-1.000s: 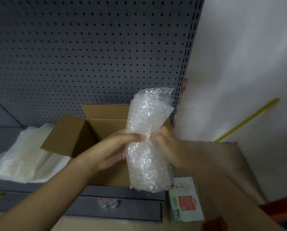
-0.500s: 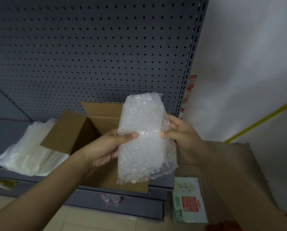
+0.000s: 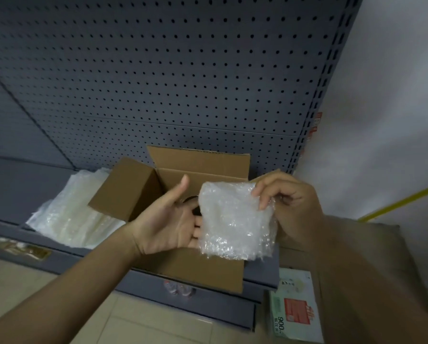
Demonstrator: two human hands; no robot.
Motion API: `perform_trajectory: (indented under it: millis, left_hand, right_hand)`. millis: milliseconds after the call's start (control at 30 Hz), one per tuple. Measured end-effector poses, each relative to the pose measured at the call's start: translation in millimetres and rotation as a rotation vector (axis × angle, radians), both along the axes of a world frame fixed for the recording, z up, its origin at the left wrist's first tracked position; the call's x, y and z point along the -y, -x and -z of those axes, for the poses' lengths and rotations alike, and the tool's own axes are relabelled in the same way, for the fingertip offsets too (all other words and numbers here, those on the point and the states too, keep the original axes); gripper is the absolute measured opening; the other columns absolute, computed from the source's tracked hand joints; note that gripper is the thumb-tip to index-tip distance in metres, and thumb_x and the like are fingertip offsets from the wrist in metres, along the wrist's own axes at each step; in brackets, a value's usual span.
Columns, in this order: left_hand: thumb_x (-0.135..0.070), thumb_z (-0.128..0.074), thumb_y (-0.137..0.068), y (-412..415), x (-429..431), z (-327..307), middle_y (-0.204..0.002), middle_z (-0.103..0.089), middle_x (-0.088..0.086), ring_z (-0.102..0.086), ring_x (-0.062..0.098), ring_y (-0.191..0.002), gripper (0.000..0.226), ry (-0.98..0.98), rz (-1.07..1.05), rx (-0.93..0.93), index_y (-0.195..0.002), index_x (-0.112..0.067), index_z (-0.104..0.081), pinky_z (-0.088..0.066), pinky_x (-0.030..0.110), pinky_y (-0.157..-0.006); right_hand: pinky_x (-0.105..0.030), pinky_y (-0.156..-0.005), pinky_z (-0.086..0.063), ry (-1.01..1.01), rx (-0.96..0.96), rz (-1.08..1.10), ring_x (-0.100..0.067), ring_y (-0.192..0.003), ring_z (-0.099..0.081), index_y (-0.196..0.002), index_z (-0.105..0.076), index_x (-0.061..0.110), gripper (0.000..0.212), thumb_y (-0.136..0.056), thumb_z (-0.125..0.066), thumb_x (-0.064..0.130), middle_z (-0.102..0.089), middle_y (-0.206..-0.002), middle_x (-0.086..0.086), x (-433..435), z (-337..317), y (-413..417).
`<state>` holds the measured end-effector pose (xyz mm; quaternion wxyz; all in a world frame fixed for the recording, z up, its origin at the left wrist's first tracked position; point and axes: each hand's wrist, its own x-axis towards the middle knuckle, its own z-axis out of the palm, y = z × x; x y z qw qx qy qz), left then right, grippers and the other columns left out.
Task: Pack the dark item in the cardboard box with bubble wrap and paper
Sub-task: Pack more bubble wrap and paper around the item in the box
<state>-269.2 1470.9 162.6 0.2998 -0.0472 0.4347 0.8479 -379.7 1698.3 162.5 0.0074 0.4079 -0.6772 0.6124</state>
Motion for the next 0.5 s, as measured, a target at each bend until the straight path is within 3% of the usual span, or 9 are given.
perform_trajectory:
  millis: [133, 233, 300, 367, 400, 433, 500]
  left_hand:
    - [-0.050, -0.077, -0.068, 6, -5, -20, -0.126, -0.064, 0.010, -0.058, 0.033, -0.118, 0.070, 0.272, -0.010, -0.071, -0.128, -0.021, -0.057, -0.047, 0.048, -0.097]
    - [-0.031, -0.087, -0.060, 11, 9, -27, -0.128, -0.061, 0.017, -0.058, 0.037, -0.118, 0.083, 0.300, -0.089, -0.047, -0.132, -0.011, -0.050, -0.053, 0.046, -0.092]
    - [-0.023, -0.084, -0.064, 13, 23, -32, -0.125, -0.063, 0.016, -0.059, 0.037, -0.118, 0.079, 0.303, -0.160, -0.100, -0.133, -0.006, -0.049, -0.058, 0.041, -0.084]
    - [-0.018, -0.076, -0.069, 17, 35, -39, -0.118, -0.068, 0.013, -0.065, 0.031, -0.109, 0.067, 0.293, -0.299, -0.122, -0.130, -0.003, -0.051, -0.061, 0.034, -0.076]
    - [-0.015, -0.071, -0.072, 18, 43, -42, -0.117, -0.068, 0.012, -0.068, 0.027, -0.104, 0.061, 0.278, -0.382, -0.119, -0.128, -0.003, -0.051, -0.061, 0.031, -0.072]
    - [-0.013, -0.066, -0.074, 20, 52, -43, -0.117, -0.067, 0.012, -0.070, 0.025, -0.099, 0.058, 0.257, -0.457, -0.124, -0.129, -0.003, -0.050, -0.061, 0.029, -0.070]
    - [-0.010, -0.062, -0.075, 26, 67, -40, -0.121, -0.064, 0.013, -0.071, 0.022, -0.096, 0.058, 0.197, -0.548, -0.146, -0.131, -0.001, -0.048, -0.062, 0.030, -0.068]
  right_hand:
    - [-0.014, -0.072, -0.047, -0.104, -0.206, -0.011, -0.002, -0.082, -0.063, -0.053, -0.063, 0.001, 0.037, -0.064, -0.037, -0.022, -0.066, -0.087, 0.009, 9, -17, -4]
    - [-0.032, -0.058, -0.048, -0.111, -0.159, -0.042, -0.027, -0.078, -0.065, -0.062, -0.068, 0.008, 0.039, -0.070, -0.038, -0.016, -0.067, -0.099, 0.022, 16, -24, -2]
    - [-0.039, -0.078, -0.050, -0.088, 0.002, -0.086, -0.039, -0.097, -0.060, -0.074, -0.072, 0.019, 0.040, -0.078, -0.046, -0.011, -0.060, -0.123, 0.020, 24, -23, 1]
    - [-0.043, -0.104, -0.040, 0.011, 0.332, -0.123, -0.025, -0.120, -0.054, -0.093, -0.072, 0.029, 0.037, -0.084, -0.056, -0.003, -0.046, -0.143, 0.013, 28, -22, 7]
    - [-0.047, -0.109, -0.036, 0.091, 0.538, -0.151, -0.019, -0.124, -0.053, -0.107, -0.067, 0.030, 0.033, -0.084, -0.062, 0.007, -0.041, -0.146, 0.010, 35, -24, 6]
    - [-0.049, -0.110, -0.035, 0.142, 0.711, -0.169, -0.019, -0.124, -0.054, -0.120, -0.058, 0.032, 0.047, -0.077, -0.073, 0.022, -0.040, -0.147, 0.006, 45, -24, 5]
    - [-0.047, -0.109, -0.037, 0.149, 0.920, -0.209, -0.023, -0.121, -0.056, -0.136, -0.037, 0.039, 0.104, -0.046, -0.090, 0.044, -0.043, -0.145, -0.001, 71, -17, -1]
